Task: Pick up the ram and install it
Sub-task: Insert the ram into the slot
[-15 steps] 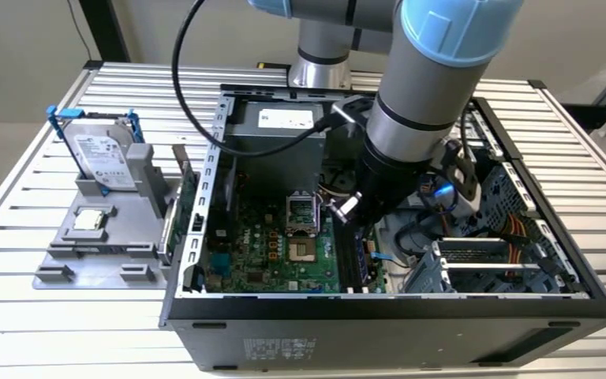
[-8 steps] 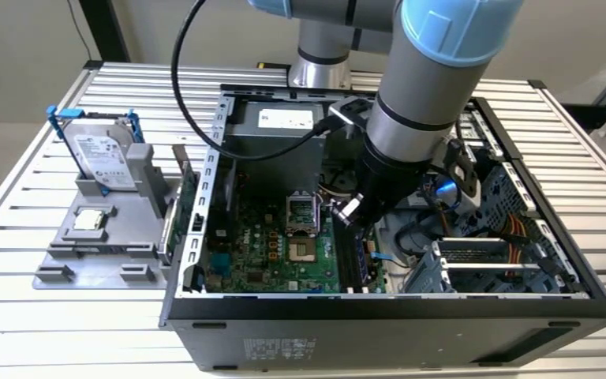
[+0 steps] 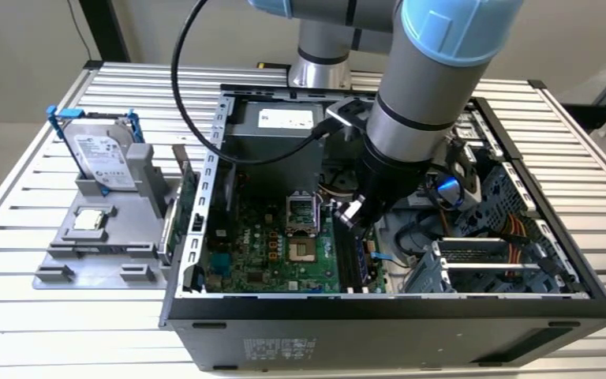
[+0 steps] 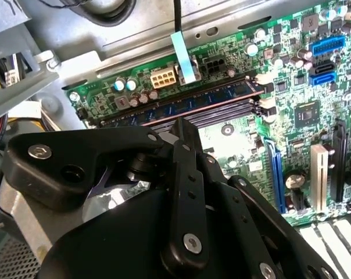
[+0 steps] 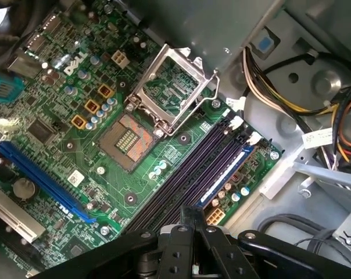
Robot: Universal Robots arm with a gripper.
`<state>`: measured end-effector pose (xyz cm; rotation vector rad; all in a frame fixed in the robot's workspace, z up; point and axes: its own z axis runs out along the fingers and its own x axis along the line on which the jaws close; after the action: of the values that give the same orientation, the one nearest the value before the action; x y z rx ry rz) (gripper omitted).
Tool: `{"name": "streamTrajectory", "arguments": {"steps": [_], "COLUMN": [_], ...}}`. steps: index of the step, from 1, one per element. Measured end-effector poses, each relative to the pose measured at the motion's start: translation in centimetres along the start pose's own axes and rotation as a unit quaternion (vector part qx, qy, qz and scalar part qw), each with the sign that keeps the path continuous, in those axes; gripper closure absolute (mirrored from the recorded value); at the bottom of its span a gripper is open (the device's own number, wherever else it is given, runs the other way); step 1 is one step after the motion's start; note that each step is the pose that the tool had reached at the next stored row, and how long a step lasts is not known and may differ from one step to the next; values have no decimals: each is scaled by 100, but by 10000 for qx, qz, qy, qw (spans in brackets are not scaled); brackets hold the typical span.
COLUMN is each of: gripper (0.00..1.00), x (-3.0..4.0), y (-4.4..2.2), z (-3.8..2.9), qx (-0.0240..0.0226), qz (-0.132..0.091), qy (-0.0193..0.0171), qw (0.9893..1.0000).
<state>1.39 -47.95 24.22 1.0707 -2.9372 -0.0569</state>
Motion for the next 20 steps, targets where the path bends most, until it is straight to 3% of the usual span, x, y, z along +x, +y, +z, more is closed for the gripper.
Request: {"name": "streamTrajectory", "arguments": {"steps": [11,15,20], "gripper": [100,100,100], "x": [0,0,-1], "y": [0,0,1], "z": [0,0,0], "qx": [-5,-5,-4], "qz": [-348,-545,-825], "qy": [20,28,39], "qw": [9994,9985,9966]}}
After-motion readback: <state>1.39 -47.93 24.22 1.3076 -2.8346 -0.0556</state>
